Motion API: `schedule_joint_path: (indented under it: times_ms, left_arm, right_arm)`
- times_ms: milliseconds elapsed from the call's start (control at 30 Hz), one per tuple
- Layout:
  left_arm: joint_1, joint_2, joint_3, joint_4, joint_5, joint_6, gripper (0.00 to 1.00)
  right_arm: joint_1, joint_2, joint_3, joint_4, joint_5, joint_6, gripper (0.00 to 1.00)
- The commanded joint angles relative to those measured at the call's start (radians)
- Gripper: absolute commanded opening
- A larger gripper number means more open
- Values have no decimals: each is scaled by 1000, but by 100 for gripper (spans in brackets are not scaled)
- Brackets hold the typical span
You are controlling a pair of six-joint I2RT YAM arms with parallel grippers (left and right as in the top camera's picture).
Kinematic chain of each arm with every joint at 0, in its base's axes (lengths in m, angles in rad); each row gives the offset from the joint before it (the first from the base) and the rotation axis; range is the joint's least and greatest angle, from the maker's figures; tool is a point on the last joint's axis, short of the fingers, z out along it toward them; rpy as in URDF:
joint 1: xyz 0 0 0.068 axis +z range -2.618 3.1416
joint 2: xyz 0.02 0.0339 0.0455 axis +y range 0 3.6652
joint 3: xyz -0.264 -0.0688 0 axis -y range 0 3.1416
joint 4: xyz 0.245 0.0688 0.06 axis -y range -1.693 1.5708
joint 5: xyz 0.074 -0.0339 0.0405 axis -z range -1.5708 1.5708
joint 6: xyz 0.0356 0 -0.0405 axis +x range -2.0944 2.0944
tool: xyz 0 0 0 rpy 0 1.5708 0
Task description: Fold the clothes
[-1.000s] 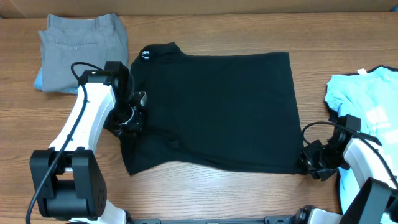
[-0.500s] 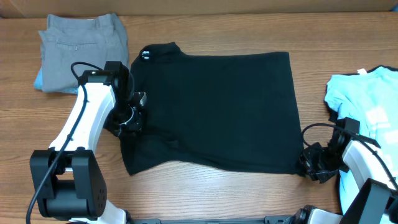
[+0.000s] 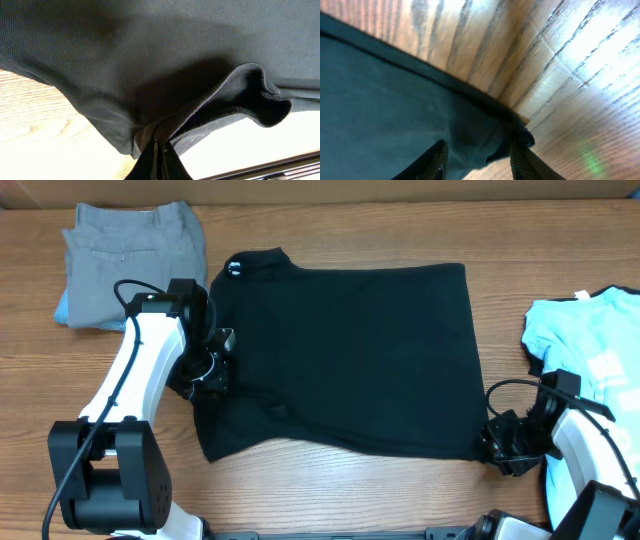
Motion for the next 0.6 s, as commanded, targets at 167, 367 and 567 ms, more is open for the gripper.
schedule_joint_path:
  times_ms: [167, 367, 567]
  left_arm:
    - [-5, 2, 20, -4, -12, -3, 4]
    - [-5, 2, 20, -6, -14, -3, 4]
    - [-5, 2, 20, -7, -14, -3, 4]
  right_arm:
    - [2, -8, -89, 104, 45, 63, 39]
    - [2, -8, -88, 92, 45, 61, 19]
    - [2, -9, -62, 36, 36, 53, 33]
